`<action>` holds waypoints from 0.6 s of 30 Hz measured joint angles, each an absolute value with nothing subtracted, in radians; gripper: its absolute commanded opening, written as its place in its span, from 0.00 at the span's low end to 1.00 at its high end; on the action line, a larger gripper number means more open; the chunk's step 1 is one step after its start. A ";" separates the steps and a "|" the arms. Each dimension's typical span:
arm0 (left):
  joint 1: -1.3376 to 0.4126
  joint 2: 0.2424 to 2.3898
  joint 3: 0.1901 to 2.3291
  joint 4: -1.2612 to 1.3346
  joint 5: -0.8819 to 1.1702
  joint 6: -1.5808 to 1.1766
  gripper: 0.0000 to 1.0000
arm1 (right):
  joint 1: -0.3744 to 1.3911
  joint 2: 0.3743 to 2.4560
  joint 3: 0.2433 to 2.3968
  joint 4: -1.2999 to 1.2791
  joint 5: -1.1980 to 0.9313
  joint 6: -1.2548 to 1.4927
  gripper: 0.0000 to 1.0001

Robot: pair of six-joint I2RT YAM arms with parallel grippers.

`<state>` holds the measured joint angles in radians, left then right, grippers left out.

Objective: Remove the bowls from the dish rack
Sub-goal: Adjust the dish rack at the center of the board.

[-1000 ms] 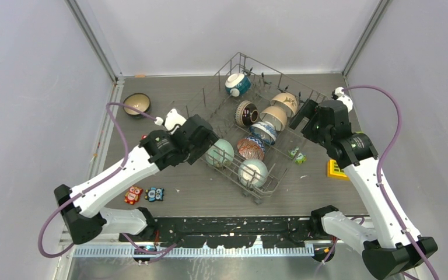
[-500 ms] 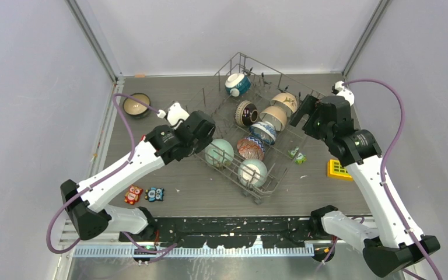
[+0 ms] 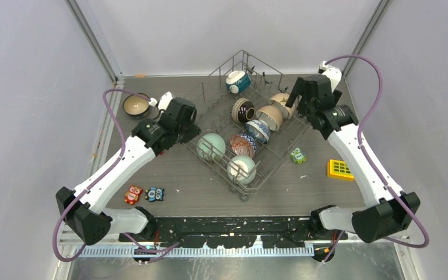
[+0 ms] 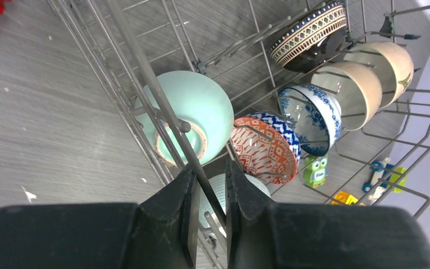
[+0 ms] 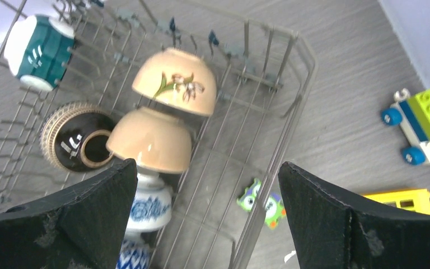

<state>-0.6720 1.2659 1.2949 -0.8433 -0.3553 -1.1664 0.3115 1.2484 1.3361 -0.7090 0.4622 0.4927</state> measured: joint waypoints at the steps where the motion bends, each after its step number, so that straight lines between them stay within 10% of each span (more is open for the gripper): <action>1: -0.656 1.266 1.295 -0.835 -0.344 -1.135 0.00 | 0.303 1.267 1.336 -0.680 0.471 0.475 1.00; 18: -0.535 1.290 1.327 -0.821 -0.209 -0.826 0.00 | 0.121 1.585 1.338 -0.267 0.293 0.190 0.98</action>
<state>-0.5350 1.2900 1.3266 -0.8207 -0.2092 -0.8261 0.1215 1.5848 1.3380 -0.2672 0.2932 0.1898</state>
